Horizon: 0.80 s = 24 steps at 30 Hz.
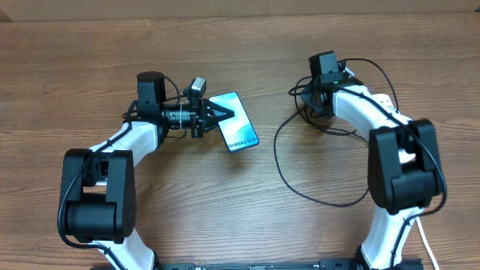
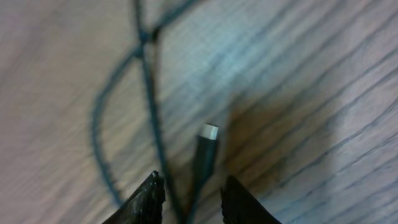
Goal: Plug charger to phone and switch on socket
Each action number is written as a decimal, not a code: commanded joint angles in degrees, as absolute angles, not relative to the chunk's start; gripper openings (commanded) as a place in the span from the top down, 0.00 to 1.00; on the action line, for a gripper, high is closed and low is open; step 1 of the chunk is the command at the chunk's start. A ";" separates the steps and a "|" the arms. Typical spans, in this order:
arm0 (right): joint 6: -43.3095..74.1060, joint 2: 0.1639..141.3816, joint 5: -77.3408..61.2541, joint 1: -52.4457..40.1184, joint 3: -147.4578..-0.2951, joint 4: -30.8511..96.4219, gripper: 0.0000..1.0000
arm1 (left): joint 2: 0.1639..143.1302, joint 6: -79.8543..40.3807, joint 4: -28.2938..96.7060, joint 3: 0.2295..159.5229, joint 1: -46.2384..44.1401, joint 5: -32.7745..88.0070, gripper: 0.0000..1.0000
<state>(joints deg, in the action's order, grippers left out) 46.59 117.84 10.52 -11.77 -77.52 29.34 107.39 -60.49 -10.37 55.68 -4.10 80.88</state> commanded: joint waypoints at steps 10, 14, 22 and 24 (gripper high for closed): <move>48.47 120.57 6.83 -11.92 -78.37 33.95 0.80 | 107.57 -61.32 -10.79 57.28 -4.05 83.68 0.96; 48.40 120.57 4.14 -11.92 -78.35 33.52 0.80 | 107.55 -61.32 -10.79 57.28 -4.05 83.70 0.96; 45.10 120.57 4.36 -11.92 -77.47 35.05 0.96 | 107.57 -61.34 -10.79 57.28 -4.05 83.70 0.96; 44.53 120.57 4.36 -11.92 -77.28 35.51 0.96 | 107.57 -61.34 -10.79 57.28 -4.05 83.70 0.96</move>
